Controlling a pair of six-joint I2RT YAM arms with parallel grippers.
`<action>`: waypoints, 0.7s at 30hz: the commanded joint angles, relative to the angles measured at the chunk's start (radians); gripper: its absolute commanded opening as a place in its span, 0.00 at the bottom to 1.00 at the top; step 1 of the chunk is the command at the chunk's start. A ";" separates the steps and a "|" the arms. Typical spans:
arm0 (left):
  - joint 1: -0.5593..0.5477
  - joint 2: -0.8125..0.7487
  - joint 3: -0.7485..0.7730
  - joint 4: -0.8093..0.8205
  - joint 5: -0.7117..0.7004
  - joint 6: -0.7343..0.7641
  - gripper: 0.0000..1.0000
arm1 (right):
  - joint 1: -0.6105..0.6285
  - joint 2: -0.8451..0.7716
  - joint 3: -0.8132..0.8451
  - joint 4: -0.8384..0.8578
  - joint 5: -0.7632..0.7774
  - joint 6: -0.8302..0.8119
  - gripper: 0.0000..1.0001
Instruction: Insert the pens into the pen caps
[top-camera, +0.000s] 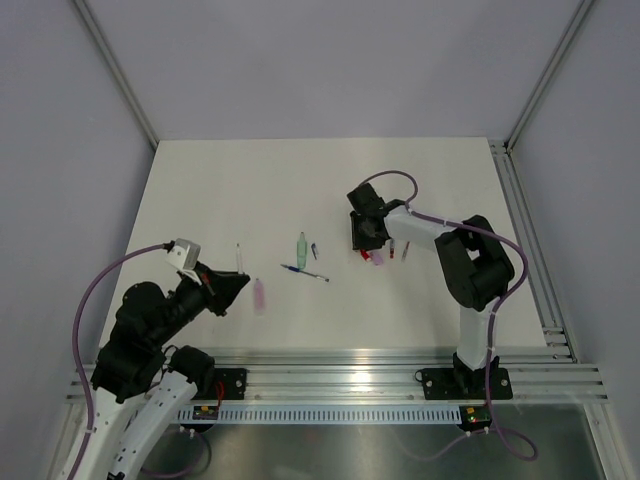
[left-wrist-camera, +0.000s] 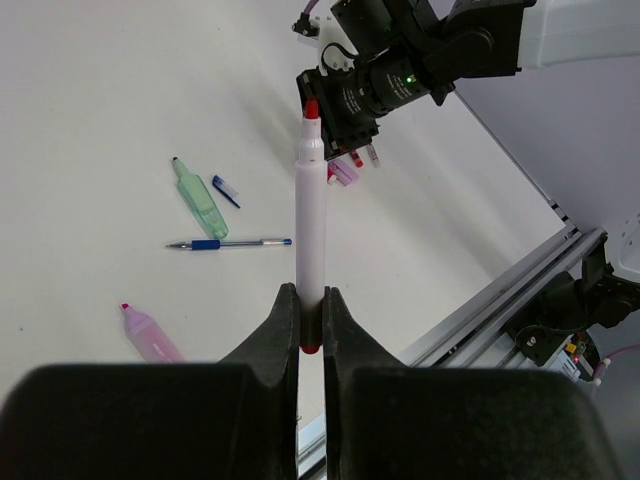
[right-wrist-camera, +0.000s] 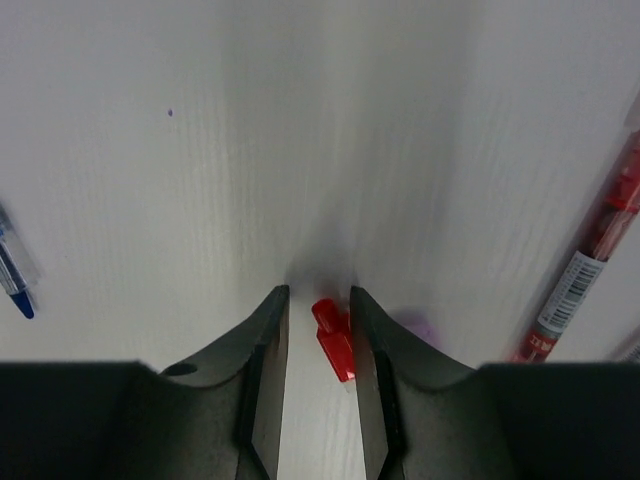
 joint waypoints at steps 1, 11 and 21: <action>0.011 0.005 -0.008 0.048 0.034 0.016 0.00 | 0.026 -0.027 -0.033 0.038 -0.071 0.005 0.37; 0.028 0.017 -0.008 0.048 0.046 0.016 0.00 | 0.163 -0.095 -0.114 0.046 -0.051 0.060 0.36; 0.034 0.017 -0.009 0.050 0.051 0.014 0.00 | 0.209 -0.259 -0.148 -0.002 0.034 0.134 0.47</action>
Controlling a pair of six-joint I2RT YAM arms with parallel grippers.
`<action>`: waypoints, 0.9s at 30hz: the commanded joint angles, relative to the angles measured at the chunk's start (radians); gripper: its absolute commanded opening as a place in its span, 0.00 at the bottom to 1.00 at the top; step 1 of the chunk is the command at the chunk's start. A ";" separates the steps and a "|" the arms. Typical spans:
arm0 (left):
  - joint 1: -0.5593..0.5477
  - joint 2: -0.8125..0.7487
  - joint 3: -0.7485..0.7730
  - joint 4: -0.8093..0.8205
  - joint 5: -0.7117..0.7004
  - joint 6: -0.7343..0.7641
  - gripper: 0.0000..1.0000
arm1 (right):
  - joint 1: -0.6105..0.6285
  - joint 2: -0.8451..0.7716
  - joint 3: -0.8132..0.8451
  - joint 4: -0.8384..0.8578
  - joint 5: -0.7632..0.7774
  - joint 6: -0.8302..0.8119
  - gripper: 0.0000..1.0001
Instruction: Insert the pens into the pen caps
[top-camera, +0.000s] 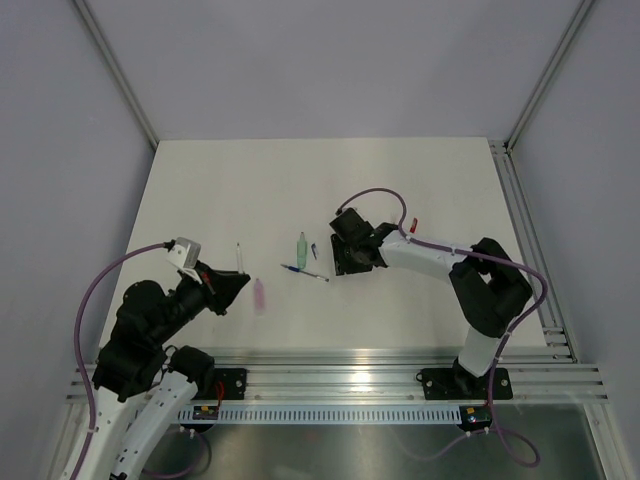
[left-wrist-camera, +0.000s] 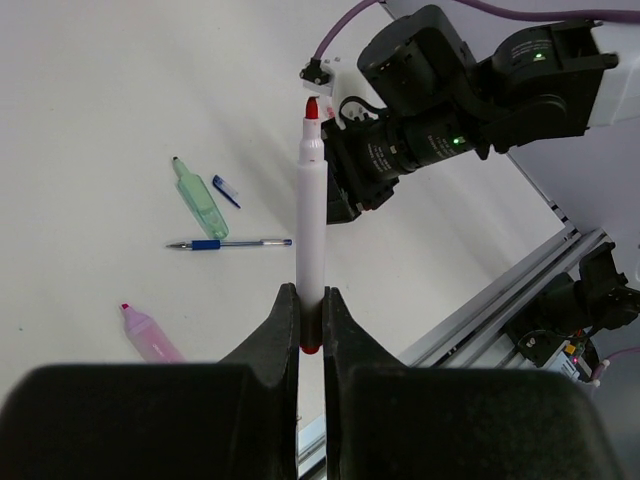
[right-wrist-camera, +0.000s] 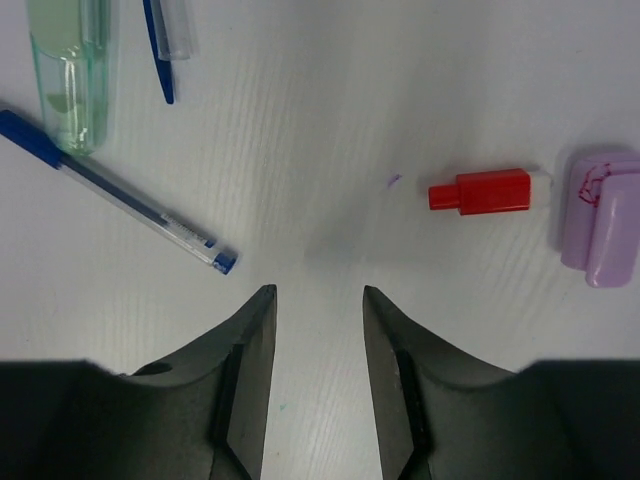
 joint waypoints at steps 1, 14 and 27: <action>0.006 0.008 -0.010 0.045 0.023 0.014 0.00 | 0.004 -0.107 0.016 -0.027 0.073 0.061 0.52; 0.009 -0.017 -0.010 0.048 0.034 0.017 0.00 | -0.066 -0.017 -0.009 0.052 0.128 0.231 0.69; 0.011 -0.006 -0.010 0.045 0.037 0.016 0.00 | -0.114 0.107 0.065 0.061 0.128 0.216 0.63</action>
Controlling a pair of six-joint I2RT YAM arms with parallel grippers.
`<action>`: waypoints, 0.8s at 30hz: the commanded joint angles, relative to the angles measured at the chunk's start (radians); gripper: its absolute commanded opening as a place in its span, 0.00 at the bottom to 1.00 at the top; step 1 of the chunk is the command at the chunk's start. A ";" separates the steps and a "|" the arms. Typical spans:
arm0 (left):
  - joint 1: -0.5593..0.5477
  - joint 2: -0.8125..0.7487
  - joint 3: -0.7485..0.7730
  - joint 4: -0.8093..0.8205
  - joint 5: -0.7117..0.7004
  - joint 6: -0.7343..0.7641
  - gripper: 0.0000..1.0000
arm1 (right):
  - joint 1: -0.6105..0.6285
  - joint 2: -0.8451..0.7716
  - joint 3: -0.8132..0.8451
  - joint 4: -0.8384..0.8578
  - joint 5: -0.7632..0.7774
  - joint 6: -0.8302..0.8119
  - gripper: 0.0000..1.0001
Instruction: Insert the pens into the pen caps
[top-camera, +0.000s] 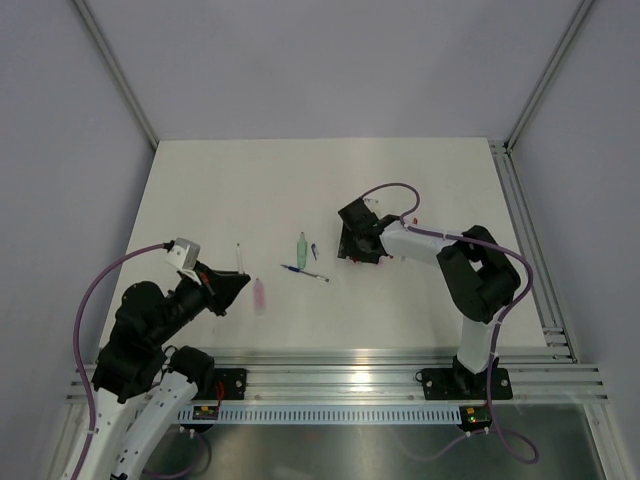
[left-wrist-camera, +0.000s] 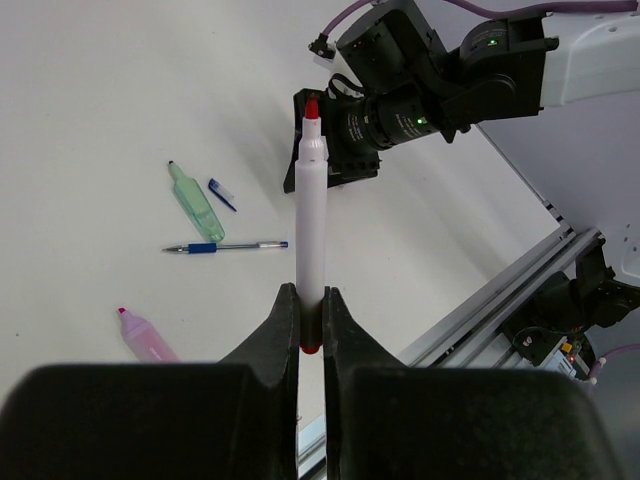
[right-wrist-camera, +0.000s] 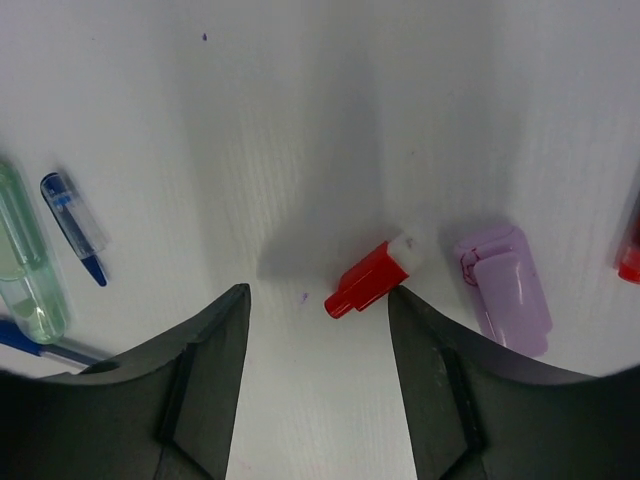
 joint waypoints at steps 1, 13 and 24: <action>0.005 -0.001 -0.010 0.042 0.020 0.014 0.00 | -0.010 0.038 0.041 0.002 0.035 0.000 0.62; 0.013 0.005 -0.010 0.044 0.035 0.016 0.00 | -0.010 0.105 0.129 -0.107 0.084 -0.072 0.41; 0.013 -0.008 -0.010 0.044 0.032 0.016 0.00 | -0.008 0.167 0.193 -0.203 0.091 -0.109 0.27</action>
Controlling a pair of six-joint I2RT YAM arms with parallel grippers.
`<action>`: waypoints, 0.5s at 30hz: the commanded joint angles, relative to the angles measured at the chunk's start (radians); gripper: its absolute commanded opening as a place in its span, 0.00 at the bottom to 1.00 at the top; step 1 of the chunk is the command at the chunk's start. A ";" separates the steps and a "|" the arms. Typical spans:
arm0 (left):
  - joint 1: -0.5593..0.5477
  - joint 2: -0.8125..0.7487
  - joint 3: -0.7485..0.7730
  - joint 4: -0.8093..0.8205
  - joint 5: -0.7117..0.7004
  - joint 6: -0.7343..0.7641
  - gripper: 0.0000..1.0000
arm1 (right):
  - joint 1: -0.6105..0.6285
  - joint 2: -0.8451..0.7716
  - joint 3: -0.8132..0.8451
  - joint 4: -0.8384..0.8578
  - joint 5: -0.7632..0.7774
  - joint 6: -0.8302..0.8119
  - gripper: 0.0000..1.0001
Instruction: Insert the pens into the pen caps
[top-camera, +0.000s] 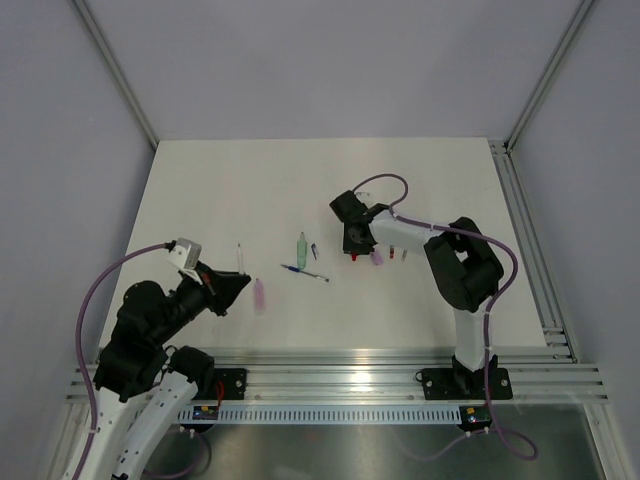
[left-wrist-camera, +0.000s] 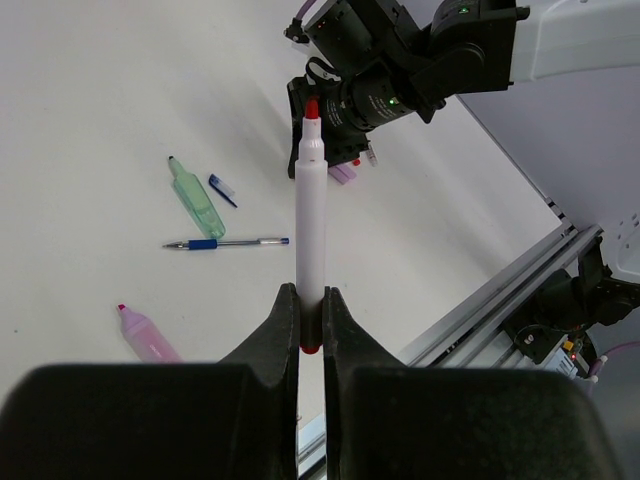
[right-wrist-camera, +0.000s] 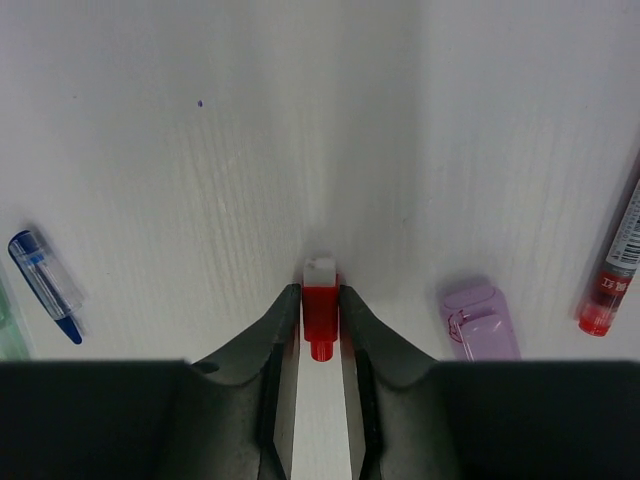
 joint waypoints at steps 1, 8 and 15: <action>0.006 -0.007 -0.002 0.045 0.025 0.015 0.00 | -0.006 0.049 0.026 -0.090 0.030 -0.027 0.27; 0.006 -0.007 -0.003 0.047 0.031 0.013 0.00 | -0.006 0.092 0.069 -0.129 0.036 -0.041 0.15; 0.006 0.024 -0.008 0.056 0.046 0.007 0.00 | -0.006 -0.027 0.064 -0.052 0.099 -0.067 0.00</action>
